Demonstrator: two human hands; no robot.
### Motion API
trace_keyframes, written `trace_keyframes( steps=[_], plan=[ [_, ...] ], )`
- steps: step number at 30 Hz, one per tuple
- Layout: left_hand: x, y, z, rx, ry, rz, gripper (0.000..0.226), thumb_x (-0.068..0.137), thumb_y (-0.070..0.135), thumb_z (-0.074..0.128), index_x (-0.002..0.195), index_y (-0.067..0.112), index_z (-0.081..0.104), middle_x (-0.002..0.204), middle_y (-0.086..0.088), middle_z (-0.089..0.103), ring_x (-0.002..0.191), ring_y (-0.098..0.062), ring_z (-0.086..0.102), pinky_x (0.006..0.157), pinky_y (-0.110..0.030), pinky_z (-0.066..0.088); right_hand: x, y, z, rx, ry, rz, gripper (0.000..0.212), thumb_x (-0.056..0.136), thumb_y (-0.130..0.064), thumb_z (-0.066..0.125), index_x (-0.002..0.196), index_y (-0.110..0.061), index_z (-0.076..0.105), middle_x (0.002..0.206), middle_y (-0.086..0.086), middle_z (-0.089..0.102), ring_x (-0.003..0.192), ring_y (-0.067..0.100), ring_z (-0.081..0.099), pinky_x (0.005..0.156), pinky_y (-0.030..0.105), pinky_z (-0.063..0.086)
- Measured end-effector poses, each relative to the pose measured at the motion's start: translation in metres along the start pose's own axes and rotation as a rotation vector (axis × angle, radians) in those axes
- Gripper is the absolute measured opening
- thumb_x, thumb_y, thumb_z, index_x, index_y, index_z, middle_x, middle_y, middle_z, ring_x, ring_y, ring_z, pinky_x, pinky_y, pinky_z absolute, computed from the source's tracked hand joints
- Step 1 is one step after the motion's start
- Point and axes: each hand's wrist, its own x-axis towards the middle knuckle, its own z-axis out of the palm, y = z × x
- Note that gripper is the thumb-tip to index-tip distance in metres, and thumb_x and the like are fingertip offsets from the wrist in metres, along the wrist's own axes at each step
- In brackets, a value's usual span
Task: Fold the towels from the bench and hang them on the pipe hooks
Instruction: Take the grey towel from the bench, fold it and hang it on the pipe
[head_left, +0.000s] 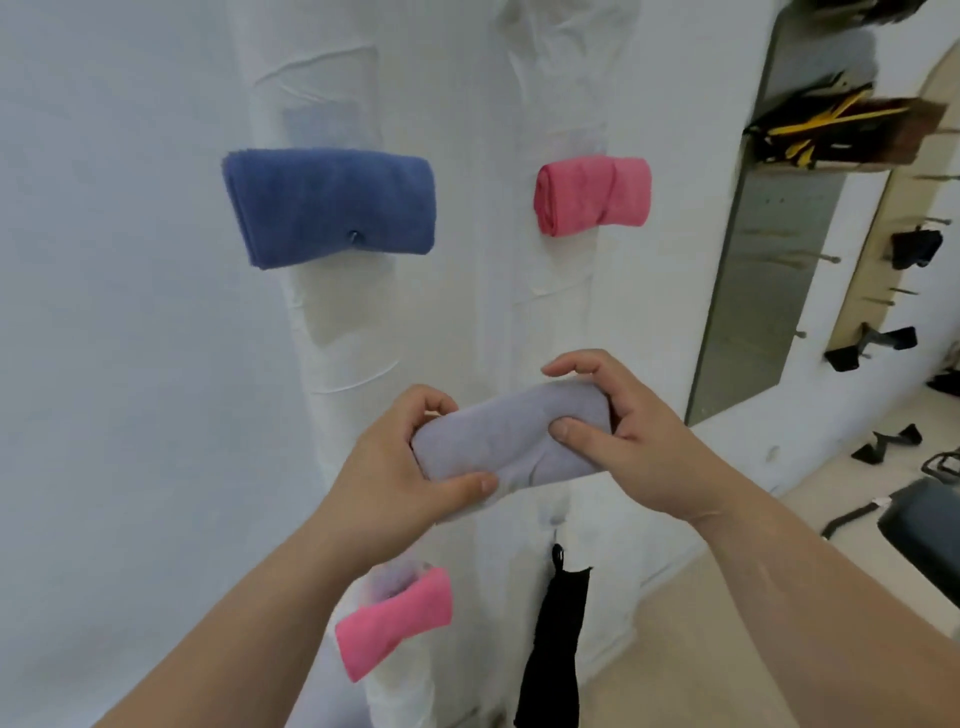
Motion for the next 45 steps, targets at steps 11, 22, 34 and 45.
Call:
trace_keyframes(
  steps=[11, 22, 34, 45],
  plan=[
    [0.144, 0.124, 0.133, 0.104, 0.256, 0.258, 0.025, 0.086, 0.015, 0.06, 0.087, 0.035, 0.075, 0.122, 0.008, 0.058, 0.115, -0.003, 0.058, 0.094, -0.01, 0.04, 0.108, 0.067, -0.209, 0.082, -0.093, -0.228, 0.027, 0.095, -0.008, 0.054, 0.09, -0.027, 0.073, 0.114, -0.002, 0.061, 0.111, 0.009, 0.059, 0.099, 0.02, 0.041],
    [0.236, 0.243, 0.109, 0.311, 0.492, 0.346, 0.033, 0.071, 0.009, 0.089, 0.082, 0.035, 0.073, 0.119, 0.005, 0.058, 0.105, -0.001, 0.06, 0.088, -0.014, 0.047, 0.219, 0.009, -0.303, 0.034, -0.104, -0.447, 0.03, 0.076, -0.024, 0.087, 0.097, -0.037, 0.07, 0.119, -0.011, 0.058, 0.107, 0.003, 0.058, 0.091, 0.026, 0.051],
    [0.313, 0.334, 0.059, 0.65, 0.645, 0.384, 0.029, 0.075, 0.01, 0.084, 0.09, 0.03, 0.07, 0.117, 0.0, 0.05, 0.103, -0.014, 0.053, 0.076, -0.007, 0.038, 0.319, -0.063, -0.339, -0.012, 0.063, -0.631, 0.028, 0.075, -0.016, 0.086, 0.097, -0.022, 0.07, 0.111, 0.003, 0.063, 0.091, 0.013, 0.06, 0.074, 0.02, 0.048],
    [0.389, 0.376, 0.005, 0.681, 0.755, 0.498, 0.027, 0.074, 0.008, 0.082, 0.091, 0.026, 0.071, 0.123, 0.0, 0.052, 0.104, -0.016, 0.055, 0.071, -0.004, 0.04, 0.413, -0.114, -0.363, 0.018, 0.137, -0.68, 0.026, 0.08, -0.015, 0.082, 0.102, -0.022, 0.071, 0.11, -0.003, 0.064, 0.094, 0.012, 0.061, 0.08, 0.023, 0.054]
  ],
)
